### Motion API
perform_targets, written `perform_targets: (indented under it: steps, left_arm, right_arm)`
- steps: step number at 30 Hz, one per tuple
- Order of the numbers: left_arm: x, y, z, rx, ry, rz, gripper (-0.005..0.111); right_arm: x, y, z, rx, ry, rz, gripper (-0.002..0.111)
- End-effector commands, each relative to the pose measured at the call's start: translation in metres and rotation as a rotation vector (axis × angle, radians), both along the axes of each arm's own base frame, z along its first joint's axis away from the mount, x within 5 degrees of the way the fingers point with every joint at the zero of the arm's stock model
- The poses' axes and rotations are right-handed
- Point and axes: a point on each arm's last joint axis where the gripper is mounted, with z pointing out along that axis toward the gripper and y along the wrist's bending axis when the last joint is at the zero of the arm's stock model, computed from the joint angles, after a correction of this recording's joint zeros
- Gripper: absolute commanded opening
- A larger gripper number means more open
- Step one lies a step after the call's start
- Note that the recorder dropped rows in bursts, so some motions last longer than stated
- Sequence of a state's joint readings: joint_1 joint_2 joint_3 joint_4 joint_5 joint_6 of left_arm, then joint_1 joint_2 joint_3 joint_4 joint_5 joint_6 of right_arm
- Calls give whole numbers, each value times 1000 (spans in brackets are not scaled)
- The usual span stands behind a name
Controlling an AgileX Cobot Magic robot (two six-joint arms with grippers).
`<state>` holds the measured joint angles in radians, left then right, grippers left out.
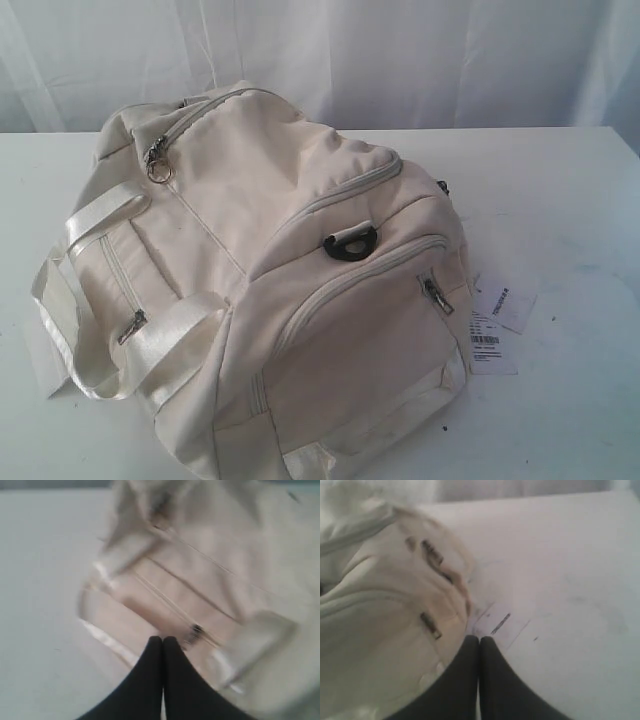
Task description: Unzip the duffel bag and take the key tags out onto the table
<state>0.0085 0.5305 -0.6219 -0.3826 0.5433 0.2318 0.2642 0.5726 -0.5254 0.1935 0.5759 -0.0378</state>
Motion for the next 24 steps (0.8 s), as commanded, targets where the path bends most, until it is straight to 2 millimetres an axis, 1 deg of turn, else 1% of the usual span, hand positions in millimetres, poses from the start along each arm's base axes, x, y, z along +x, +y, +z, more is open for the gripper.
perform_targets:
  steps: [1, 2, 4, 9, 12, 15, 18, 19, 21, 24]
  left_arm:
    - [13, -38, 18, -128, 55, -496, 0]
    - [17, -43, 23, -179, 38, -555, 0]
    - [25, -47, 30, -233, 33, -591, 0]
    - [36, -51, 37, -237, 57, -631, 0]
    - [44, -61, 39, -239, 73, -680, 0]
    - [59, -79, 31, -224, 110, -720, 0]
    - [71, -102, 14, -154, 177, -787, 0]
    - [75, -113, 6, -125, 207, -821, 0]
    - [81, -127, -1, -104, 227, -843, 0]
    - [91, -138, -7, -107, 246, -822, 0]
  right_arm:
    - [17, 19, 9, -92, 147, 210, 0]
    - [22, 22, 10, -78, 169, 219, 0]
    - [29, 24, 6, -81, 203, 219, 0]
    - [44, 30, -6, -67, 278, 212, 0]
    - [49, 34, -8, -31, 295, 219, 0]
    - [51, 35, -11, -29, 306, 223, 0]
    - [52, 35, -11, -36, 306, 222, 0]
    - [53, 35, -11, -38, 297, 222, 0]
    - [53, 34, -12, -48, 286, 228, 0]
    - [54, 34, -11, -47, 280, 225, 0]
